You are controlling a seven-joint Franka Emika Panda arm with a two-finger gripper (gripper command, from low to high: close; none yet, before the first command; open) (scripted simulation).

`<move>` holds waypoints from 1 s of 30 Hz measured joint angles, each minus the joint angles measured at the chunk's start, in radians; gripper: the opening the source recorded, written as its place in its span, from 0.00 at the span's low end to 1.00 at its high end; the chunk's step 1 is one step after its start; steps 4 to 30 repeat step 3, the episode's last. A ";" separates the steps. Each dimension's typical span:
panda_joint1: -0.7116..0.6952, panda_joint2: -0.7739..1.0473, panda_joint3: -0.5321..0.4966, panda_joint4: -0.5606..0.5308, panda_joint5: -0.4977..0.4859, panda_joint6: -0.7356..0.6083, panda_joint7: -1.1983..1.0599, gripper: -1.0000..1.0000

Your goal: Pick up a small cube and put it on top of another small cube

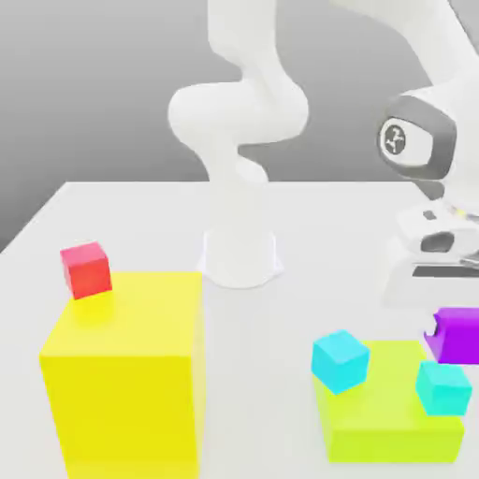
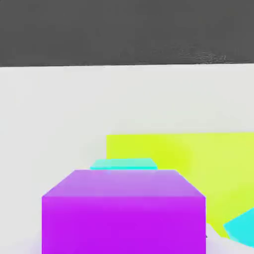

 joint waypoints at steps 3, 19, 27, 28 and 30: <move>0.000 0.000 0.000 0.000 0.000 0.000 0.000 1.00; 0.000 0.000 0.000 0.000 0.000 0.000 0.000 1.00; 0.000 0.000 0.000 0.000 0.000 0.000 0.000 1.00; 0.000 0.000 0.000 0.000 0.000 0.000 0.000 1.00; 0.000 0.000 0.000 0.000 0.000 0.000 0.000 1.00</move>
